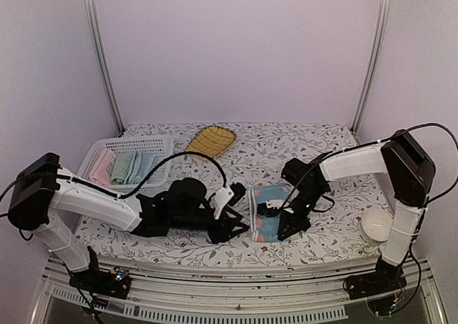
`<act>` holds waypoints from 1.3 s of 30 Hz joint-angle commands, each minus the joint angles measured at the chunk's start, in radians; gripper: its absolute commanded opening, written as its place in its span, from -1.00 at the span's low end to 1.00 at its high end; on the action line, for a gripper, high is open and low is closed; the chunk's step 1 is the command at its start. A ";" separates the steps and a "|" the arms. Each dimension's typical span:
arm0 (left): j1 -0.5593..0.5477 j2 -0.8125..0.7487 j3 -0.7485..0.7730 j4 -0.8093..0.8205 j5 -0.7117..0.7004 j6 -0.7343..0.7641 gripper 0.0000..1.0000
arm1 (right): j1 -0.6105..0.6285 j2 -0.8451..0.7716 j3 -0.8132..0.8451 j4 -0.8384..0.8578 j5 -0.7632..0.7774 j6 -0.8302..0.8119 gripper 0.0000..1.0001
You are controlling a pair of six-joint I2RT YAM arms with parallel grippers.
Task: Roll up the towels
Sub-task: Roll the towel at the center of the board.
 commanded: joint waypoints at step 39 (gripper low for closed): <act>-0.113 0.584 0.732 -0.698 0.051 0.375 -1.00 | -0.243 -0.004 0.307 -0.425 -0.345 -0.120 -0.30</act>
